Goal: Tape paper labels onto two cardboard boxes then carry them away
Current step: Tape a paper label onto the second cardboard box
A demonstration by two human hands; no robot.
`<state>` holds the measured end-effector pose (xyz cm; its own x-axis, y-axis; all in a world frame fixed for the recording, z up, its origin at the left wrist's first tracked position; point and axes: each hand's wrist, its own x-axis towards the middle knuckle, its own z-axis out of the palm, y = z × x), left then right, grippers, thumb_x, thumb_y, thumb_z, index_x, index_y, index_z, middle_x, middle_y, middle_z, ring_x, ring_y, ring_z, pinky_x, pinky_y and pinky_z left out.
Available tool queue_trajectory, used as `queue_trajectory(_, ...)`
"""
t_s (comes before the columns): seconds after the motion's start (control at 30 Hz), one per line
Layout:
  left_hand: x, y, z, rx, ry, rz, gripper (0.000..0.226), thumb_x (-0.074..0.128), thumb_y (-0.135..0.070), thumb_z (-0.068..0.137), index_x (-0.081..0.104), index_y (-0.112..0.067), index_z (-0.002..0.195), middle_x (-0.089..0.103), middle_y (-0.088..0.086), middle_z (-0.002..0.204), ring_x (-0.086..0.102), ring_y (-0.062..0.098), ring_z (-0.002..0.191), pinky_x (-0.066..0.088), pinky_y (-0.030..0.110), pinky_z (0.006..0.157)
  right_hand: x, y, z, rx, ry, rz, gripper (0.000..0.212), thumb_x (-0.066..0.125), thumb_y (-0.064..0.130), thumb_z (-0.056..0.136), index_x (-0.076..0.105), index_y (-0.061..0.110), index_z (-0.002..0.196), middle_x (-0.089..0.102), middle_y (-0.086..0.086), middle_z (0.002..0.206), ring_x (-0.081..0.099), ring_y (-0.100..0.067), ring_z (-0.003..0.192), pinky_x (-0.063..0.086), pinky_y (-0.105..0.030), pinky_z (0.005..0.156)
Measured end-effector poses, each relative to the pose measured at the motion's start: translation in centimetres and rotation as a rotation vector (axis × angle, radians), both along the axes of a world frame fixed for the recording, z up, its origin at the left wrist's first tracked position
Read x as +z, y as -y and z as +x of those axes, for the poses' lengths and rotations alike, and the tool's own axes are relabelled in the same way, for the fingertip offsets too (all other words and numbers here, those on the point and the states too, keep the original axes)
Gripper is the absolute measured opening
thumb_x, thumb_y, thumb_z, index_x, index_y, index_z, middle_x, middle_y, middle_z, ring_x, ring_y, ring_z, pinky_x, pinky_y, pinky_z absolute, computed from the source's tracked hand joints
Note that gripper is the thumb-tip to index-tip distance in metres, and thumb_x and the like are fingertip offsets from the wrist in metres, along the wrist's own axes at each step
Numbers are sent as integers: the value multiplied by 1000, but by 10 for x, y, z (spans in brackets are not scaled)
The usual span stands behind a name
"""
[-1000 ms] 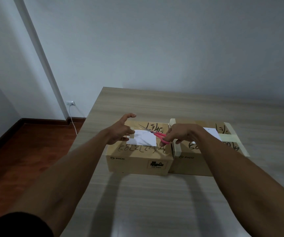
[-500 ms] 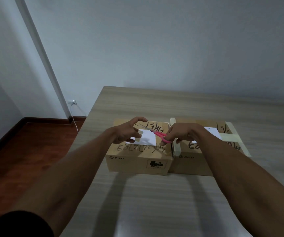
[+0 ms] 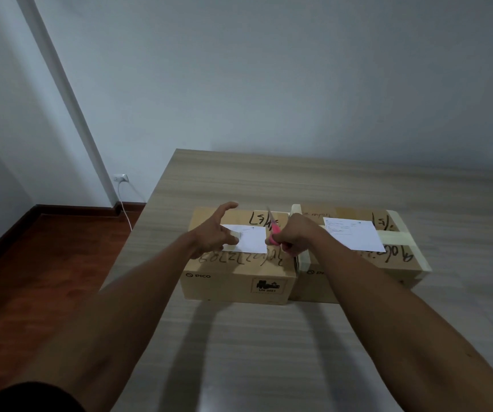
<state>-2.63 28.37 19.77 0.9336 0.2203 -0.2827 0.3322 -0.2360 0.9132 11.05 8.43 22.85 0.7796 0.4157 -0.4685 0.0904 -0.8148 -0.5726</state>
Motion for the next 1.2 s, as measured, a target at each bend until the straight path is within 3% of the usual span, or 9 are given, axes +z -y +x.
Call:
queue_trajectory(0.1, -10, -3, -7, 94, 42, 67, 96, 79, 0, 82, 29, -50, 147, 59, 22, 91, 53, 31, 82, 49, 41, 70, -9, -12, -16, -48, 94, -4, 38, 86, 31, 81, 63, 3, 92, 69, -8, 72, 66, -21, 55, 57, -30, 55)
queue_trajectory(0.2, -13, -4, -18, 121, 27, 336, 99, 82, -5, 79, 26, -43, 152, 63, 18, 95, 61, 28, 85, 52, 34, 73, -17, -19, -25, -116, 156, -30, 37, 88, 27, 78, 57, 7, 83, 61, -3, 67, 60, -17, 51, 47, -26, 47)
queue_trajectory(0.3, -17, -12, -29, 156, -10, 595, 103, 84, -12, 76, 23, -40, 156, 64, 8, 98, 64, 29, 92, 56, 44, 84, -28, -27, -28, -345, -120, 126, 16, 72, -2, 90, 58, -3, 82, 61, -9, 54, 53, -19, 35, 46, -23, 38)
queue_trajectory(0.43, -26, -21, -37, 174, -55, 716, 103, 84, -18, 74, 22, -42, 153, 70, 7, 98, 67, 27, 86, 58, 44, 76, -41, -26, -27, -385, -421, 102, 27, 55, 0, 103, 57, -2, 76, 56, -12, 68, 48, -18, 54, 41, -27, 51)
queue_trajectory(0.57, -34, -22, -40, 173, -82, 751, 105, 86, -21, 73, 21, -42, 153, 69, 5, 97, 66, 25, 86, 58, 45, 77, -55, -19, -22, -432, -29, -2, 19, 66, 6, 97, 67, -7, 82, 70, -20, 68, 71, -29, 50, 58, -33, 45)
queue_trajectory(0.7, -40, -21, -40, 160, -93, 784, 103, 83, -23, 76, 18, -42, 154, 67, 6, 103, 65, 27, 89, 58, 47, 81, -62, -24, -30, -278, 175, -24, 23, 72, 28, 90, 68, 7, 83, 73, -10, 72, 73, -27, 57, 63, -39, 60)
queue_trajectory(0.87, -44, -21, -39, 167, -87, 762, 106, 83, -22, 76, 15, -41, 155, 67, 7, 106, 65, 27, 91, 58, 46, 80, -70, -30, -35, -218, 243, 9, 23, 66, 33, 86, 71, 11, 89, 74, -6, 83, 72, -26, 78, 60, -35, 69)
queue_trajectory(1.1, -53, -26, -37, 190, -81, 740, 108, 84, -24, 77, 13, -40, 156, 67, 8, 116, 64, 27, 98, 57, 47, 83, -76, -35, -36, -179, 340, -21, 20, 68, 26, 87, 62, 10, 77, 62, -1, 69, 62, -21, 67, 45, -28, 58)
queue_trajectory(1.2, -58, -28, -37, 184, -83, 731, 107, 84, -29, 76, 13, -41, 155, 65, 10, 123, 64, 30, 106, 56, 50, 88, -77, -36, -32, -160, 382, -89, 20, 73, 24, 83, 64, 10, 74, 69, -6, 73, 68, -23, 69, 51, -29, 57)
